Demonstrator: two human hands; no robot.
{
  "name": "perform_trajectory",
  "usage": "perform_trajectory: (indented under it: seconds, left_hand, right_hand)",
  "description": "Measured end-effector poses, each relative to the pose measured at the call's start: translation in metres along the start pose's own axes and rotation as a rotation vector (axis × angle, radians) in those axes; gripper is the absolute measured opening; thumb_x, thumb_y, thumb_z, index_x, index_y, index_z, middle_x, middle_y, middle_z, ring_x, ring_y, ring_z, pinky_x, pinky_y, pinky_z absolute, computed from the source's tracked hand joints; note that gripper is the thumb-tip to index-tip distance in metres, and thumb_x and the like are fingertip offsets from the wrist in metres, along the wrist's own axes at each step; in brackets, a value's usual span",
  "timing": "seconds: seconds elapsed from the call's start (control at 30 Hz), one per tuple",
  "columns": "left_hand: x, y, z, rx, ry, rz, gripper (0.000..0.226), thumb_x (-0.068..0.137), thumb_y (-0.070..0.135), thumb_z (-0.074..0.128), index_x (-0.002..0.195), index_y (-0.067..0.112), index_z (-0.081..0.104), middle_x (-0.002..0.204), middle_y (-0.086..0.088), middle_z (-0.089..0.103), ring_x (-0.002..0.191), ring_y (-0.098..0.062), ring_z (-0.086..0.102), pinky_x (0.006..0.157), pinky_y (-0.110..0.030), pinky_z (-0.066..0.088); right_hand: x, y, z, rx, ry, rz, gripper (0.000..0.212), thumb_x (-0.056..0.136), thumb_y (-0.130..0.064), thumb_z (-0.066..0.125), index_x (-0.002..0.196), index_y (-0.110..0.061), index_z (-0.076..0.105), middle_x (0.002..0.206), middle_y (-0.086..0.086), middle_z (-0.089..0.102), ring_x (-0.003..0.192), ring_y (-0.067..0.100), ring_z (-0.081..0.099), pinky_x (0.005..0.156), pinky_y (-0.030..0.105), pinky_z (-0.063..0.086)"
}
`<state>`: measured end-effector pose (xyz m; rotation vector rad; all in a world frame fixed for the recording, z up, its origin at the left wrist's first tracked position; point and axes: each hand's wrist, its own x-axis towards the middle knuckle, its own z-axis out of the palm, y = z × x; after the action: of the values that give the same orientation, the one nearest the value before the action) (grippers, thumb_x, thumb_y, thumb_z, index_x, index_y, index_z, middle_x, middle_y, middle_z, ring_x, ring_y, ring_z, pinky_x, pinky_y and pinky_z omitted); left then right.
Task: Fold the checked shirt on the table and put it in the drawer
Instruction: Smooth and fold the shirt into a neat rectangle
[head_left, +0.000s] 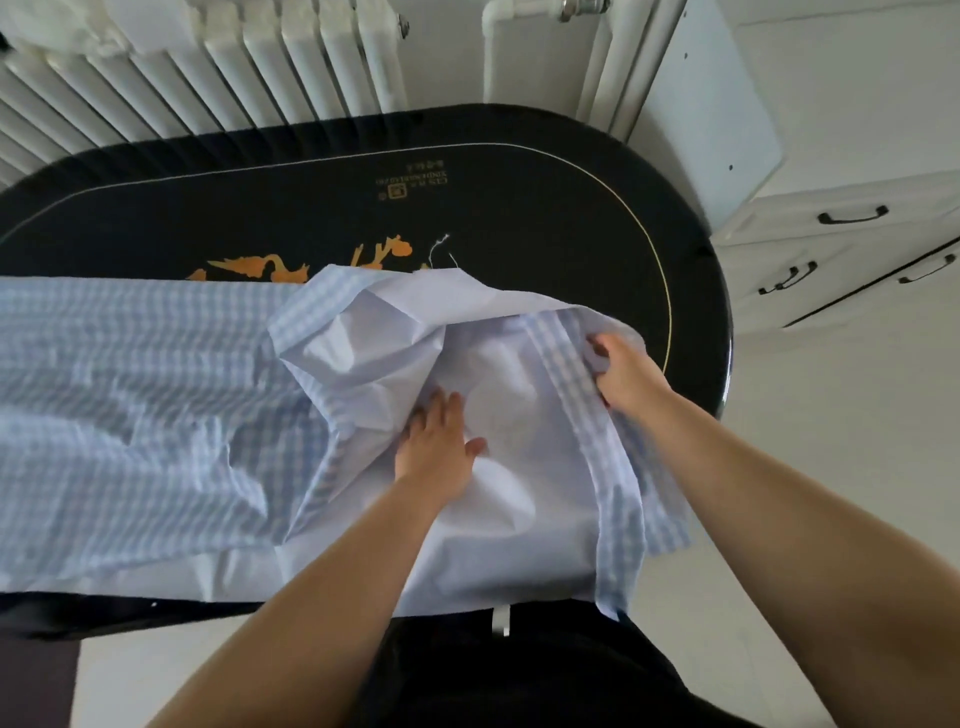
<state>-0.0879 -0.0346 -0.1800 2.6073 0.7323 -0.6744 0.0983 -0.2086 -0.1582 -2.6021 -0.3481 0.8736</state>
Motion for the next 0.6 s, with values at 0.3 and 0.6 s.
perform_trajectory:
  seconds: [0.3,0.6]
  left_hand:
    - [0.004,0.030,0.012,-0.023,-0.021,-0.158,0.074,0.092,0.043,0.052,0.150,0.024,0.011,0.157,-0.012,0.012,0.142,-0.035,0.016,0.111,-0.047,0.025]
    - [0.041,0.145,-0.025,-0.962,0.144,-0.427,0.061,0.084,0.060,0.053,0.117,0.008,0.053,0.111,-0.009,0.062,0.102,-0.027,0.060,0.090,-0.038,0.047]
  right_hand:
    - [0.045,0.017,0.011,-0.244,-0.049,0.031,0.044,0.086,-0.015,0.063,0.129,-0.015,0.056,0.137,0.010,0.042,0.120,0.030,0.049,0.084,0.035,0.052]
    - [0.013,0.045,0.004,0.059,0.222,-0.299,0.018,0.093,-0.028,0.056,0.094,-0.014,0.067,0.137,-0.003,0.042,0.126,0.020,0.038,0.084,0.027,0.043]
